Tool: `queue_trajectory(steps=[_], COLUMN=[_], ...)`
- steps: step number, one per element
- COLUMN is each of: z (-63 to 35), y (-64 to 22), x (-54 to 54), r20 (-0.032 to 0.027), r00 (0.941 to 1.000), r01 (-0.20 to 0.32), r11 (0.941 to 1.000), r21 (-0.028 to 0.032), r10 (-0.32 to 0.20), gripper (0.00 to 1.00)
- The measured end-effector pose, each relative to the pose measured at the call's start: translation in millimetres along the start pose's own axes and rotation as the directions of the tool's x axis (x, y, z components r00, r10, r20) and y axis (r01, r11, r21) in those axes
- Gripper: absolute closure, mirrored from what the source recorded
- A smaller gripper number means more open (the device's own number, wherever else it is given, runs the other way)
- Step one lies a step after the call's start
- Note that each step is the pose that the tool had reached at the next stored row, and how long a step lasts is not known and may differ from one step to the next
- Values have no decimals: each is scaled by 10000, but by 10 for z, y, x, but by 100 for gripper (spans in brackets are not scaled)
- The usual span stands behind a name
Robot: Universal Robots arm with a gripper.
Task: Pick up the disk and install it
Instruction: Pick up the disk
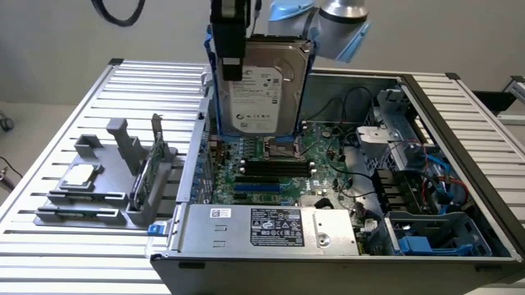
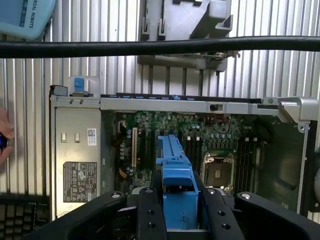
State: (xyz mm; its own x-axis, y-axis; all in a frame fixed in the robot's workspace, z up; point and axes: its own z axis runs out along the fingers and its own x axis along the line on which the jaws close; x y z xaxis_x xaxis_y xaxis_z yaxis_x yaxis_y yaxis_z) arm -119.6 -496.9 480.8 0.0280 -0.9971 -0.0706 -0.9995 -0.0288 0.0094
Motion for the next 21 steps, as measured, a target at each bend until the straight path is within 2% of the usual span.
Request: queue_trajectory(steps=[10,21], z=[-22,-47], y=[-425,-806], x=[239,533], r20=[-1,-1], r00=[10000,10000], r01=[0,0], r11=[10000,10000], r21=[-4,-6], r10=[0,0], gripper=[67,67])
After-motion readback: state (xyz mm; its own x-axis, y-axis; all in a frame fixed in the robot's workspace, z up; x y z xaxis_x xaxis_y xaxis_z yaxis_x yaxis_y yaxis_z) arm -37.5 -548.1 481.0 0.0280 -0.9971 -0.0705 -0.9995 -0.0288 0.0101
